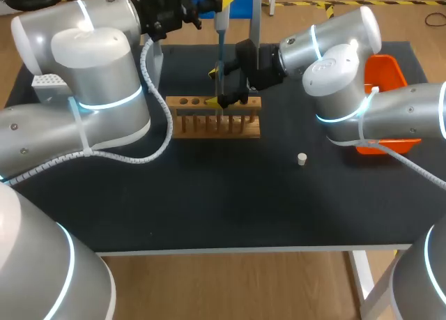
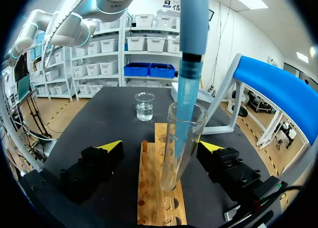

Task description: Invert the test tube, pick up the pipette, mount the tip to pipette, aspirate from beaker and dispense into the tube, eject the tip, return the pipette, and cap with the stopper.

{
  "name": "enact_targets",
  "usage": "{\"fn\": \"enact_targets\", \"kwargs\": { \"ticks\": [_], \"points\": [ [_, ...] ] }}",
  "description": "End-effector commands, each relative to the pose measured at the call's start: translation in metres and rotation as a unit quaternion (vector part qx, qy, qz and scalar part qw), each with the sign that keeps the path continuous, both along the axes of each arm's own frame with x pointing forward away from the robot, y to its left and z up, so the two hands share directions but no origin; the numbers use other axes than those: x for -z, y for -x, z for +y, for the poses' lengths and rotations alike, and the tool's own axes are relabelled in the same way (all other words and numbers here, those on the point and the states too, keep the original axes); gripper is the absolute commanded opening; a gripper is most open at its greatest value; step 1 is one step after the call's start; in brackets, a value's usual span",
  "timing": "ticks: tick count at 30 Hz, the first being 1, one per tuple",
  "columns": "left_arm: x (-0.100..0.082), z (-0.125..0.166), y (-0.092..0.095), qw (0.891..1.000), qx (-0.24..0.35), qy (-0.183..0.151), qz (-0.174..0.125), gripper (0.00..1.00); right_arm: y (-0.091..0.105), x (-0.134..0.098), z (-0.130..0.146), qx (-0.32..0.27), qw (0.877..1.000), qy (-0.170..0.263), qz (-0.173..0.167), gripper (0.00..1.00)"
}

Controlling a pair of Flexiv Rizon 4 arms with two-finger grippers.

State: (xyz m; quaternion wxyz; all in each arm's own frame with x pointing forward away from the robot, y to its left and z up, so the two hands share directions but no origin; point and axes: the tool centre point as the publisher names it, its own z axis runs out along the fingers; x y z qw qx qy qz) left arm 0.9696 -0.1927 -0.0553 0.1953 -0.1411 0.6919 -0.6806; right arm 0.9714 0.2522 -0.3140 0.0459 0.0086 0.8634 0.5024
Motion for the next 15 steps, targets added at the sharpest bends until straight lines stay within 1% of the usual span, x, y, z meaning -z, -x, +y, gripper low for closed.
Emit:
{"fn": "enact_targets", "kwargs": {
  "ticks": [1,15],
  "points": [
    [-0.004,-0.002,0.002,1.0,-0.003,-0.003,0.0,0.0,-0.001,-0.001,-0.001,-0.001,1.0,0.002,0.001,1.0],
    [-0.015,-0.004,0.004,1.0,-0.006,-0.008,0.001,0.0,-0.001,-0.001,-0.001,-0.001,1.0,0.002,0.001,1.0]
  ]
}}
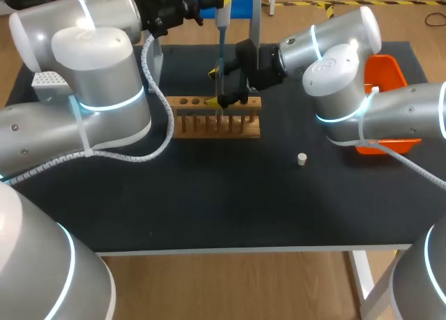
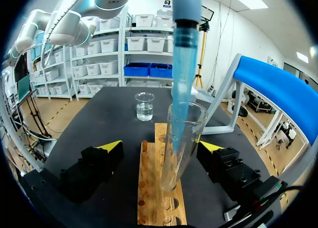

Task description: Invert the test tube, pick up the pipette, mount the tip to pipette, aspirate from beaker and dispense into the tube, eject the tip, return the pipette, and cap with the stopper.

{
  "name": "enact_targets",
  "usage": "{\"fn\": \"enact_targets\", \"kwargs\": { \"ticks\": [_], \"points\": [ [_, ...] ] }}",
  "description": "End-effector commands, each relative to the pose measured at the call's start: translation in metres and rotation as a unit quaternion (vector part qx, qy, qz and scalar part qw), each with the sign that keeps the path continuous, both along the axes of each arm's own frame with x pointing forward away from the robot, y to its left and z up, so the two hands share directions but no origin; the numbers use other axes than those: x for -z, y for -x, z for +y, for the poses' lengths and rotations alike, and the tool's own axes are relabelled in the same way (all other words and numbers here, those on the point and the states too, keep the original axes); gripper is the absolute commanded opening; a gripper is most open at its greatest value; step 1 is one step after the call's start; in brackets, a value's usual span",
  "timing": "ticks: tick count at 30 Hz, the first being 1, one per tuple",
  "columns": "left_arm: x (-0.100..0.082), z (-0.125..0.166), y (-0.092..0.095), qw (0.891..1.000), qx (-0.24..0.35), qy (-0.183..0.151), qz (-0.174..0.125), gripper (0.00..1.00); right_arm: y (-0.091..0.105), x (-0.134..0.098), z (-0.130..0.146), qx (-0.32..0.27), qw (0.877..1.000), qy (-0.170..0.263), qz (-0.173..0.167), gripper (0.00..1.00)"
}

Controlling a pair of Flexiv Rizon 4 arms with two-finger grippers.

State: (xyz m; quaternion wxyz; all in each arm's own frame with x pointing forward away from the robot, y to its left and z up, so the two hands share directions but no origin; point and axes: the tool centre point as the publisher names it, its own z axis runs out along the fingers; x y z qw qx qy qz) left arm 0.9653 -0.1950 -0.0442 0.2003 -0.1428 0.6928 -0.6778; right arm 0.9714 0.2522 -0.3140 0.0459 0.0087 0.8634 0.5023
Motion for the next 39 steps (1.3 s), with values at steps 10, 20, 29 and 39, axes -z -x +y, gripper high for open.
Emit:
{"fn": "enact_targets", "kwargs": {
  "ticks": [10,20,29,39],
  "points": [
    [-0.014,-0.003,0.003,1.0,-0.002,-0.01,-0.003,0.0,-0.001,-0.001,-0.001,-0.001,1.0,0.002,0.001,1.0],
    [-0.026,-0.005,0.006,1.0,-0.004,-0.016,-0.01,0.0,-0.001,-0.001,-0.001,-0.001,1.0,0.002,0.001,1.0],
    [-0.041,-0.005,0.011,0.999,-0.011,-0.024,-0.027,0.0,-0.001,-0.001,-0.001,-0.001,1.0,0.002,0.001,1.0],
    [-0.046,0.045,0.043,0.997,-0.067,-0.031,-0.035,0.0,-0.001,-0.001,-0.001,-0.001,1.0,0.002,0.001,1.0]
  ]
}}
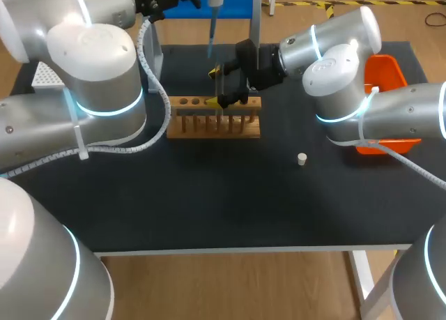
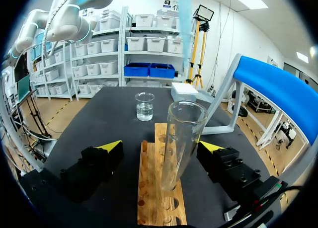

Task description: Invert the test tube, pick up the pipette, mount the tip to pipette, aspirate from beaker and dispense into the tube, eject the tip, return the pipette, and cap with the stopper.

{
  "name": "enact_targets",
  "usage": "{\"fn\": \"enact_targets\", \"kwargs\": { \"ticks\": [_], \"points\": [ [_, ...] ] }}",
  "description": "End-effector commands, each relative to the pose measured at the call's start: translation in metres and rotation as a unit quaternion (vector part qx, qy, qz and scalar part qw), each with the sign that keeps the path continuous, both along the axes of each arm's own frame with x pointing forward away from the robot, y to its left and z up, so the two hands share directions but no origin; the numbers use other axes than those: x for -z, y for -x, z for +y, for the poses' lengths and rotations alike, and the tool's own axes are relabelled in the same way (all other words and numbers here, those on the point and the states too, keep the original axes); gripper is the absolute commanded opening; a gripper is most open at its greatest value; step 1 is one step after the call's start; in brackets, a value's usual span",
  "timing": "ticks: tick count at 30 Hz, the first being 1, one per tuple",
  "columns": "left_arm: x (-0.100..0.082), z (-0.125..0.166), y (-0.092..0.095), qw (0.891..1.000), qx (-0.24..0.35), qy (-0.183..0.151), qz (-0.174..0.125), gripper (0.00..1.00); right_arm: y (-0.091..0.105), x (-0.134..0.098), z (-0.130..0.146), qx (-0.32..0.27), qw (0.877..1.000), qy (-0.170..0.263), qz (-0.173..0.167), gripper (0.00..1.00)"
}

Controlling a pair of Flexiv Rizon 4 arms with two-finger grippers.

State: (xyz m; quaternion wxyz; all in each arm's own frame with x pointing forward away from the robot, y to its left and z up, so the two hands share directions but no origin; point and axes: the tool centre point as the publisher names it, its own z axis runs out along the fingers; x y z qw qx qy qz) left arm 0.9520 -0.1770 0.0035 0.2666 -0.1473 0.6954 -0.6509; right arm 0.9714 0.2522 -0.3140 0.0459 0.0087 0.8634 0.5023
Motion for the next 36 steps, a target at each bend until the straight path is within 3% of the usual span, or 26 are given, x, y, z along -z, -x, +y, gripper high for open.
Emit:
{"fn": "enact_targets", "kwargs": {
  "ticks": [1,10,18,25,36],
  "points": [
    [0.003,0.034,0.035,1.0,-0.021,-0.002,0.004,0.0,-0.001,-0.001,-0.001,-0.001,1.0,0.002,0.001,1.0],
    [0.029,0.068,0.084,0.999,-0.043,0.004,0.015,0.0,-0.001,-0.001,-0.001,-0.001,1.0,0.002,0.001,1.0],
    [0.056,0.065,0.124,1.0,-0.017,0.01,0.023,0.0,-0.001,-0.001,-0.001,-0.001,1.0,0.002,0.001,1.0],
    [0.074,0.052,0.141,0.999,0.023,0.013,0.03,0.0,-0.001,-0.001,-0.001,-0.001,1.0,0.002,0.001,1.0],
    [0.095,0.019,0.15,0.995,0.088,0.03,0.036,0.0,-0.001,-0.001,-0.001,-0.001,1.0,0.002,0.001,1.0]
  ]
}}
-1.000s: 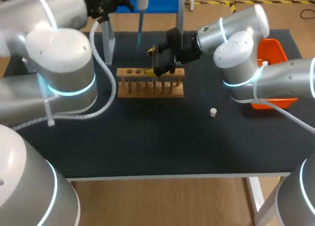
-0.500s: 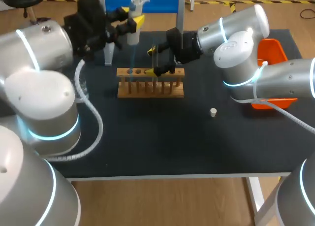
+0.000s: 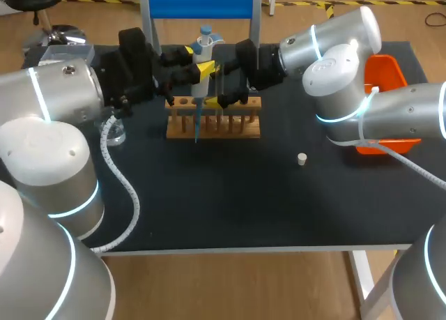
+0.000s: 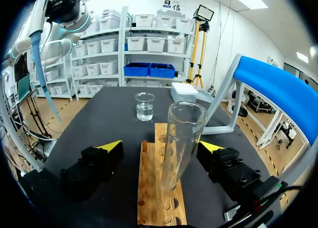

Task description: Invert the test tube, pick up the pipette, mount the tip to pipette, aspirate from beaker and dispense into the tube, eject the tip, return the pipette, and cap with the stopper.

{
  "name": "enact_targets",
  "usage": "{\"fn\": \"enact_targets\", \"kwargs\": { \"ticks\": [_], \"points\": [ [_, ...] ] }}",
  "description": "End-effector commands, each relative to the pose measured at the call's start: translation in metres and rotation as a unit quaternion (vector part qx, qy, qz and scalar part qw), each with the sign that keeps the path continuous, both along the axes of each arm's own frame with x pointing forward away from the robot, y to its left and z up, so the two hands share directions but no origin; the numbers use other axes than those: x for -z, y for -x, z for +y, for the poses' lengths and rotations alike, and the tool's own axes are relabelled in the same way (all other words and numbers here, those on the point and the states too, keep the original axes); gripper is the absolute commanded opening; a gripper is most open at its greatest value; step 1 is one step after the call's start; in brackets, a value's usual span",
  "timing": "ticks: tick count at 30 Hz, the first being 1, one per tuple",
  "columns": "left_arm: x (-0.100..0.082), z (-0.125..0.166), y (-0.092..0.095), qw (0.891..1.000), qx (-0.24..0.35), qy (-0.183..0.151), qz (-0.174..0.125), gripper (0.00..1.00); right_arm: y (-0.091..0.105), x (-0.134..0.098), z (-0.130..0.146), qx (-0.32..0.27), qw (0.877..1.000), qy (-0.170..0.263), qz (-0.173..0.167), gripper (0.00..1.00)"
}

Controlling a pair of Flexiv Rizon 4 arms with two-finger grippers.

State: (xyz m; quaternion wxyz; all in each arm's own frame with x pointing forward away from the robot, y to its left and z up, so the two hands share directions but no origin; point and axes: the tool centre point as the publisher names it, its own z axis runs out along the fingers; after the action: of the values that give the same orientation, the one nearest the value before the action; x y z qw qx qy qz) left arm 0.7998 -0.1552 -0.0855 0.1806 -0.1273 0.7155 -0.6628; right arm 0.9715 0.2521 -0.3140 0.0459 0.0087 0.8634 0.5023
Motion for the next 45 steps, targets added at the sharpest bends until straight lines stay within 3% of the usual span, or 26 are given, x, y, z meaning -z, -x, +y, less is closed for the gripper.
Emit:
{"fn": "enact_targets", "kwargs": {
  "ticks": [1,4,13,29,45],
  "points": [
    [0.008,-0.005,-0.002,0.999,0.018,0.032,-0.011,0.0,-0.001,-0.001,0.0,-0.001,1.0,0.002,0.001,1.0],
    [0.014,-0.015,-0.002,0.999,0.037,0.032,0.001,0.0,-0.001,-0.001,0.0,-0.001,1.0,0.002,0.001,1.0],
    [0.016,-0.029,-0.002,0.998,0.054,0.042,-0.004,0.0,-0.001,-0.001,0.0,-0.001,1.0,0.002,0.001,1.0],
    [0.014,-0.03,0.0,0.998,0.056,0.029,-0.006,0.0,-0.001,-0.001,0.0,-0.001,1.0,0.002,0.001,1.0],
    [0.016,-0.043,0.006,0.994,0.107,0.017,0.002,0.0,-0.001,-0.001,0.0,-0.001,1.0,0.002,0.001,1.0]
  ]
}}
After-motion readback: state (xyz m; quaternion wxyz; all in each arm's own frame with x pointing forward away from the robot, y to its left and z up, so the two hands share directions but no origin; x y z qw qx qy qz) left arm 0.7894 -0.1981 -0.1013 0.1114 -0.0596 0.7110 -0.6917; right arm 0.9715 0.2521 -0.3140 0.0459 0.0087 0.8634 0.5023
